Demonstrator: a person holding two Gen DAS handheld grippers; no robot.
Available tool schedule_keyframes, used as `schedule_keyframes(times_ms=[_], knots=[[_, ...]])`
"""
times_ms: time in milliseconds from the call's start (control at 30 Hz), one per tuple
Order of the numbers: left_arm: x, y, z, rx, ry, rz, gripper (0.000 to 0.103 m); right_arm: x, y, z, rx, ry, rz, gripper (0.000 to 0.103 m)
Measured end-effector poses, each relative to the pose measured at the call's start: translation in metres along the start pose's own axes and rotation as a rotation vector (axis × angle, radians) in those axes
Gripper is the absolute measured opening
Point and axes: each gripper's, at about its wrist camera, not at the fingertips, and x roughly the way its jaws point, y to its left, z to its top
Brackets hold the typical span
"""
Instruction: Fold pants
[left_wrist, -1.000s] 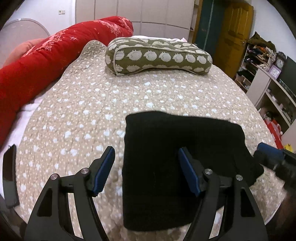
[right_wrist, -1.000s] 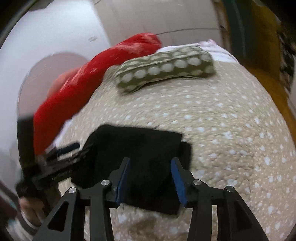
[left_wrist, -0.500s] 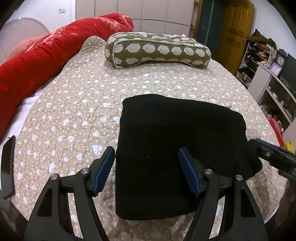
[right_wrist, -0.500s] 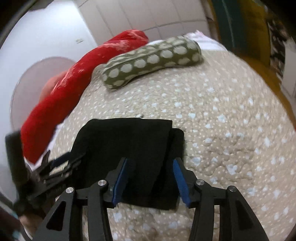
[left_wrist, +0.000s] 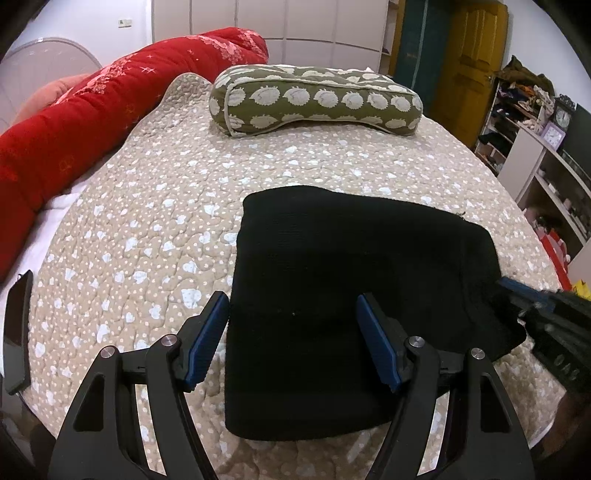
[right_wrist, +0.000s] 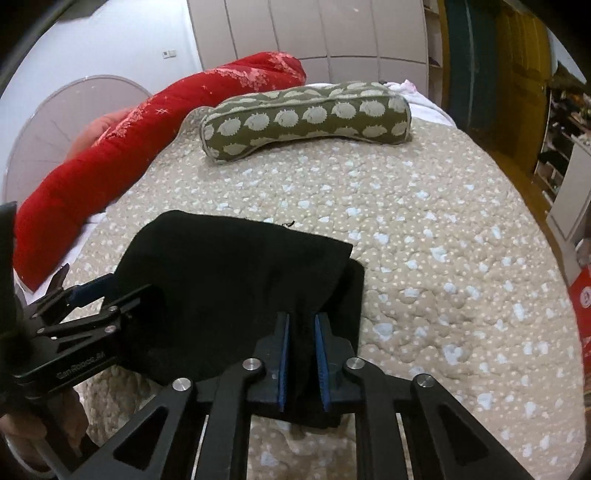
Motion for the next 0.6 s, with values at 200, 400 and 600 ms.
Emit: schedule_keyframes(times_ms=[200,400,600], knots=[[0.005,-0.002,-0.001,-0.013,-0.001,0.003,0.078,-0.001,-0.024,0.002,0.083,0.012,0.005,0.006],[0.004,-0.003,-0.001,-0.008,0.004,0.001,0.078,-0.016,-0.036,-0.001,0.206,-0.061,0.128,0.020],[0.004,-0.002,0.000,-0.004,-0.001,0.011,0.079,-0.023,0.002,0.005,0.098,-0.083,0.198,0.030]])
